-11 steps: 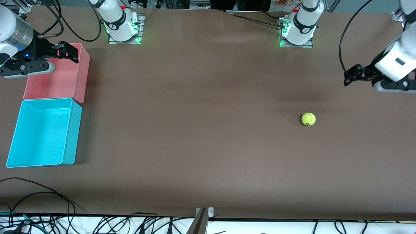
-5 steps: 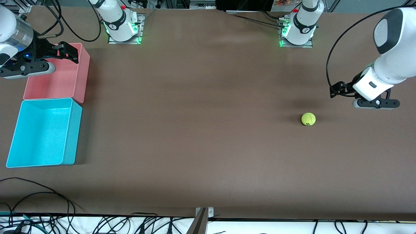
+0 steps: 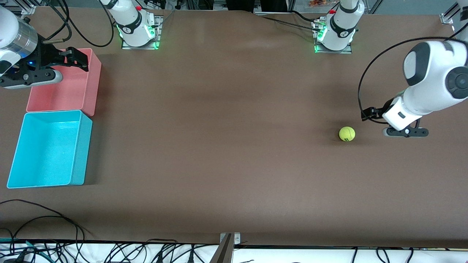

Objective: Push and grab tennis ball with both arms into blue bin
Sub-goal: 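Lower the left gripper beside the tennis ball on the table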

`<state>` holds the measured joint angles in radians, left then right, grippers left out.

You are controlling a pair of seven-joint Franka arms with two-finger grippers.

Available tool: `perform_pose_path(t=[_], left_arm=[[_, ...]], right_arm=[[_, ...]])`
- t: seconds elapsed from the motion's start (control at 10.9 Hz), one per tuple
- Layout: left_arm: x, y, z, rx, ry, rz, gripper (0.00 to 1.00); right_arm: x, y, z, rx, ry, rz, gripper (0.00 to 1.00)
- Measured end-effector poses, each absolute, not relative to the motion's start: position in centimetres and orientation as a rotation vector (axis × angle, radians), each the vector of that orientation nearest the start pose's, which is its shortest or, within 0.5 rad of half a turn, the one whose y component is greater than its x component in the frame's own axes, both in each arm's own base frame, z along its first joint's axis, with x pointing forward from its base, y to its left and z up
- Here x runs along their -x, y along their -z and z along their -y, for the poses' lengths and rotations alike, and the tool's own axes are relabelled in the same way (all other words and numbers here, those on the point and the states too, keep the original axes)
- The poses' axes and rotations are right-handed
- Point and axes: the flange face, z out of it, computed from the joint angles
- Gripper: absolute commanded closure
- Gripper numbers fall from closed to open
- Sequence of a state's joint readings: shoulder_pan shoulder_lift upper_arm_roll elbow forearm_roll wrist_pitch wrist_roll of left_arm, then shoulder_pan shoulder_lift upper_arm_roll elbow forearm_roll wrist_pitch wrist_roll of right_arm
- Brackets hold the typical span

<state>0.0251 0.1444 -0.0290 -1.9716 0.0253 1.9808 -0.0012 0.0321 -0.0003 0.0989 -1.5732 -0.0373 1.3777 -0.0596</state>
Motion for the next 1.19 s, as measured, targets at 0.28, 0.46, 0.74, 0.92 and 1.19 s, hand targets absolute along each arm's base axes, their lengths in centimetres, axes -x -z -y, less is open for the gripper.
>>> perform_pose_path(t=[0.28,0.46,0.74,0.92,1.19], left_arm=[[-56.1,-34.8,0.1,3.12,-0.179,-0.026,0.0],[-54.9,-31.9,0.1,3.123,-0.142,-0.029,0.12],[-53.7,-28.3,0.1,3.125,-0.146,-0.031,1.0],[-53.6,-27.7,0.1,3.125,-0.162,-0.031,1.0],[-53.6,-27.6,0.2,3.125,-0.166,-0.101,1.0]], right_arm=[[-52.8,-60.9,-6.5,3.157,-0.308,0.297,0.0],[-52.8,-60.9,-6.5,3.157,-0.308,0.298,0.0],[-52.8,-60.9,-6.6,3.156,-0.308,0.301,0.0],[-52.8,-60.9,-6.6,3.156,-0.307,0.302,0.0],[-52.8,-61.0,-6.6,3.157,-0.304,0.302,0.0]])
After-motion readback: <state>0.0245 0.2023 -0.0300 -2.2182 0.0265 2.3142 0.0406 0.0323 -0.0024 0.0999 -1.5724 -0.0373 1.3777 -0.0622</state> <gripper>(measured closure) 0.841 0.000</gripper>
